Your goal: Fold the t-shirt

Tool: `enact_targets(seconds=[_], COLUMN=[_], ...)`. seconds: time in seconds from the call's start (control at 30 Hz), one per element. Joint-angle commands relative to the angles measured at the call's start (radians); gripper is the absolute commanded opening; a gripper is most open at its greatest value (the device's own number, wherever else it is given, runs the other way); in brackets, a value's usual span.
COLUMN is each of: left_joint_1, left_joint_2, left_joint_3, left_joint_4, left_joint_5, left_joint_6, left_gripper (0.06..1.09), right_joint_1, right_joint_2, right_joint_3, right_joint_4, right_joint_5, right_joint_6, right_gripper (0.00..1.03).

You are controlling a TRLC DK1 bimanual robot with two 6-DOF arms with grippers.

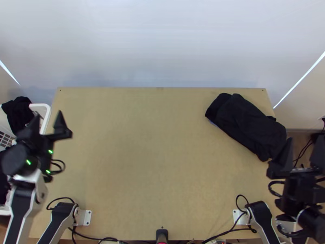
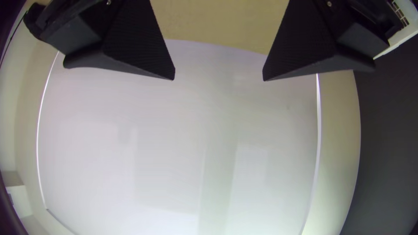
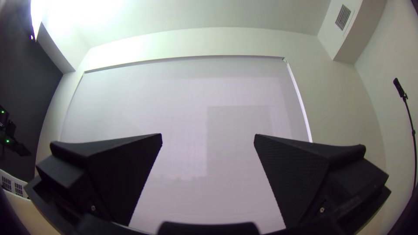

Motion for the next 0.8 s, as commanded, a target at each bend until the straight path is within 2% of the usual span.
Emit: enact_targets(seconds=[0.0,0.2,0.33,0.4,0.63,0.7,0.77], left_joint_1=[-0.212,-0.235,-0.241,-0.24,-0.198,-0.198,-0.197], left_joint_2=[-0.154,-0.33,-0.508,-0.575,-0.577,-0.577,-0.577], left_joint_3=[-0.276,-0.463,-0.565,-0.606,-0.692,-0.692,-0.692], left_joint_4=[0.283,0.359,0.343,0.307,0.329,0.252,0.194], left_joint_5=[-0.112,-0.104,-0.081,-0.075,-0.077,-0.075,-0.077], left_joint_6=[0.117,0.166,0.165,0.18,0.197,0.163,0.123], left_gripper=[1.04,1.04,1.04,1.04,1.04,1.04,1.04], right_joint_1=[0.016,0.061,0.075,0.095,0.141,0.131,0.116], right_joint_2=[-0.131,-0.131,-0.131,-0.131,-0.131,-0.131,-0.131], right_joint_3=[-0.22,-0.379,-0.433,-0.436,-0.438,-0.438,-0.438], right_joint_4=[0.039,0.042,0.008,-0.059,-0.28,-0.371,-0.432], right_joint_5=[-0.012,-0.012,-0.012,-0.012,-0.01,-0.01,-0.01], right_joint_6=[0.002,0.064,0.118,0.149,0.225,0.285,0.299], right_gripper=[0.98,0.98,0.98,0.98,0.98,0.98,0.98])
